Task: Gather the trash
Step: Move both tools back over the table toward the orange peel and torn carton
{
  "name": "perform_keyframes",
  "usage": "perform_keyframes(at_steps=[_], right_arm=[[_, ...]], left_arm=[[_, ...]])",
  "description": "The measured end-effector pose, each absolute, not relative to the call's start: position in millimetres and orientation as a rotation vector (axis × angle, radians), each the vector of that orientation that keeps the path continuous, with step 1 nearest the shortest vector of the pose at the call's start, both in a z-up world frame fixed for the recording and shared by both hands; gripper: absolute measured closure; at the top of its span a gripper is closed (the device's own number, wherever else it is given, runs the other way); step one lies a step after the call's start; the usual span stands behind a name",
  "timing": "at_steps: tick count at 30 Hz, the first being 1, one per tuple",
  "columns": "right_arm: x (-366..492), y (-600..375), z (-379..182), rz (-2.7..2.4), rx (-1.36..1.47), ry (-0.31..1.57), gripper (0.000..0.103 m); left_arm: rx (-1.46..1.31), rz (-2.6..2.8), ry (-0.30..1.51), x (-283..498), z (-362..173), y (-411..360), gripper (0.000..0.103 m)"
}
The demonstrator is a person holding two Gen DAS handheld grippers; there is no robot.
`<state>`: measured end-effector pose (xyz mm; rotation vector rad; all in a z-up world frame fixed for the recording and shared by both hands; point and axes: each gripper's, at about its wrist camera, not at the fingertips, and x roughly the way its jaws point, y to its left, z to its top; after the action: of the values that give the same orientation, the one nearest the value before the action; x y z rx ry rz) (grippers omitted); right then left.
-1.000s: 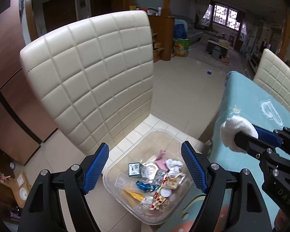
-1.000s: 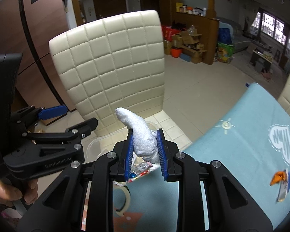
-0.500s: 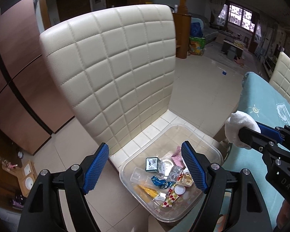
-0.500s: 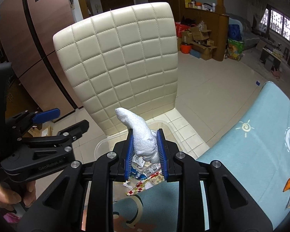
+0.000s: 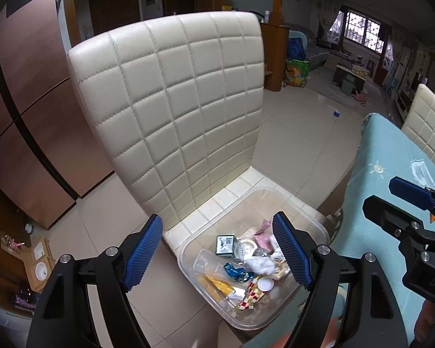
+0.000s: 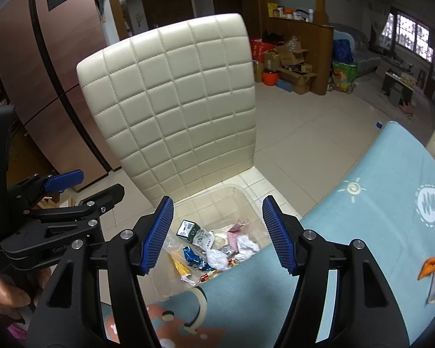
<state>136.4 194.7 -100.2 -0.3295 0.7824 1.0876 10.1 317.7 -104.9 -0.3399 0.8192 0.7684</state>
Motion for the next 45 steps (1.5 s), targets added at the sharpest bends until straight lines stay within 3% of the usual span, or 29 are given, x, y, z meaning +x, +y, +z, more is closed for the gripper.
perform_keyframes(at_steps=[20, 33, 45], right_arm=[[129.2, 72.2, -52.1, 0.841, -0.23, 0.701, 0.036], [147.1, -38.3, -64.3, 0.58, -0.165, 0.752, 0.036], [222.5, -91.6, -96.4, 0.414, -0.141, 0.816, 0.036]], left_arm=[[-0.209, 0.524, 0.726, 39.3, -50.5, 221.3, 0.021], [-0.15, 0.265, 0.786, 93.4, -61.2, 130.9, 0.021], [-0.071, 0.093, 0.835, 172.6, -81.4, 76.6, 0.021]])
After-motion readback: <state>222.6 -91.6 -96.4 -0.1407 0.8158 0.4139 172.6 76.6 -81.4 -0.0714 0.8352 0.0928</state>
